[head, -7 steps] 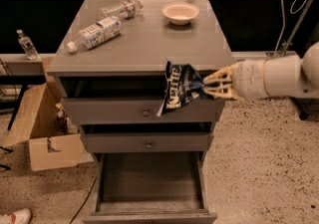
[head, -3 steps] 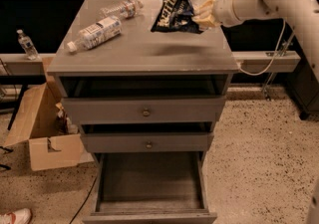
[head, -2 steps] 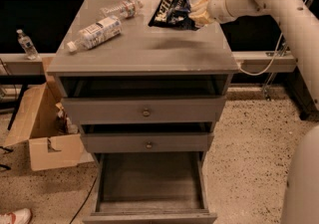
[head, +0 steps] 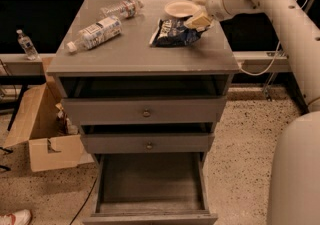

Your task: Pick blue chip bag from bottom drawer and place on counter

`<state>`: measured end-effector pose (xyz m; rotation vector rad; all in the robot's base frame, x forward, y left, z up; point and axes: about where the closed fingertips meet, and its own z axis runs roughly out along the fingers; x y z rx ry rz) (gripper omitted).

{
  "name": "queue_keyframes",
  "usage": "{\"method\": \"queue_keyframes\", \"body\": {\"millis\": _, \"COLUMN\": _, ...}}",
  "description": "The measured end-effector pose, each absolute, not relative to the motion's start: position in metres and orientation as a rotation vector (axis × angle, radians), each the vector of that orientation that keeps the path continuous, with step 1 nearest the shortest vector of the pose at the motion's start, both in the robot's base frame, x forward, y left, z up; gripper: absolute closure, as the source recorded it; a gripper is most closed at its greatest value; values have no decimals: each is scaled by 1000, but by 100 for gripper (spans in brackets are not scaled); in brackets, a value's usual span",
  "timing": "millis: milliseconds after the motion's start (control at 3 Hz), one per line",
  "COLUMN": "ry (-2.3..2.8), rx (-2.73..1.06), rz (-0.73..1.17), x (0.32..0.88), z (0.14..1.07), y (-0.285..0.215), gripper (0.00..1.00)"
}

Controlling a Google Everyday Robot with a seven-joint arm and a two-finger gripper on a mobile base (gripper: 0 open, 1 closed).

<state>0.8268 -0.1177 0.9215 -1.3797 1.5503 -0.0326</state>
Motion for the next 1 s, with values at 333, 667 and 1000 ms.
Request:
{"method": "queue_keyframes", "body": {"millis": 333, "ry": 1551, "rx": -1377, "rz": -32, "x": 828, "z": 922, "y": -118, "gripper": 0}}
{"method": "queue_keyframes", "body": {"millis": 667, "ry": 1518, "rx": -1385, "rz": -70, "x": 806, "z": 941, "y": -130, "gripper": 0}}
{"method": "queue_keyframes", "body": {"millis": 1000, "ry": 1470, "rx": -1398, "rz": -127, "x": 770, "z": 971, "y": -150, "gripper": 0}}
